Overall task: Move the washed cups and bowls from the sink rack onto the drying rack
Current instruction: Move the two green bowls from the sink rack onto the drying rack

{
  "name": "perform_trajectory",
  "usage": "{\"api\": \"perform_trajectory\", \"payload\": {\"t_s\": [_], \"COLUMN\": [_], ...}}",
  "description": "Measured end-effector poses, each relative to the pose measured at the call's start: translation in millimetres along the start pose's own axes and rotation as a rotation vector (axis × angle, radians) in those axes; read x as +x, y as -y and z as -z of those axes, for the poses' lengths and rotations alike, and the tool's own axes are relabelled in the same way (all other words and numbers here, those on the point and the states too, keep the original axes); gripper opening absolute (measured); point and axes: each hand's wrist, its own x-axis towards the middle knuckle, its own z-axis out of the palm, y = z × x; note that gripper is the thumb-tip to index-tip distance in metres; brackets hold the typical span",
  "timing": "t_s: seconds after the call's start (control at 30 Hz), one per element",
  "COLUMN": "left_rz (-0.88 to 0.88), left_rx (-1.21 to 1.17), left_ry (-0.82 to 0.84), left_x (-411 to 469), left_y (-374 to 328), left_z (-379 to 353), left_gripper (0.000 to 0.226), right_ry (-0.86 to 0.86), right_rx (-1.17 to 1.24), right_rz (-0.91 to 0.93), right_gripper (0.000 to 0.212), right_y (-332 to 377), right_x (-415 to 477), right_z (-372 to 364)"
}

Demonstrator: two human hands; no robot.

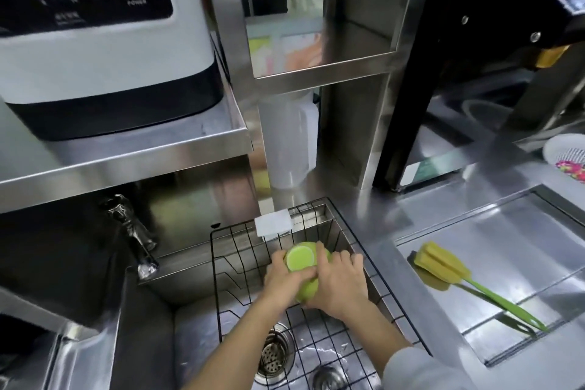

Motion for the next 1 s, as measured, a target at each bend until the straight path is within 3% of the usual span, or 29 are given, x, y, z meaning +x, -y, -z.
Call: {"api": "perform_trajectory", "payload": {"t_s": [0.13, 0.27, 0.33, 0.43, 0.53, 0.77, 1.0], "left_rz": [0.022, -0.076, -0.15, -0.278, -0.435, -0.685, -0.763], "left_rx": [-0.418, -0.623, -0.646, -0.566, -0.546, -0.373, -0.439], "left_ry": [-0.056, -0.239, -0.353, -0.36, -0.445, -0.42, -0.656], "left_x": [-12.1, -28.9, -40.8, -79.4, -148.1, -201.1, -281.8], "left_y": [-6.1, -21.8, -33.4, -47.7, -9.0, -34.3, 28.1], "left_z": [4.9, 26.8, 44.9, 80.5, 176.0, 213.9, 334.5], "left_gripper": [0.038, 0.024, 0.019, 0.014, 0.008, 0.009, 0.009], "right_ry": [-0.149, -0.239, -0.317, -0.399, -0.446, -0.643, -0.355], "right_rx": [0.013, 0.109, 0.17, 0.294, 0.299, 0.498, 0.66], "right_rz": [0.034, 0.053, 0.101, 0.147, 0.346, 0.352, 0.568], "right_gripper": [0.108, 0.11, 0.113, 0.111, 0.11, 0.109, 0.118], "right_y": [-2.1, 6.8, 16.1, 47.4, 147.4, 175.1, 316.3], "right_x": [-10.5, -32.7, -45.2, -67.1, -117.1, -132.8, -191.2], "right_z": [-0.5, 28.7, 45.8, 67.8, 79.6, 115.6, 126.6]}}
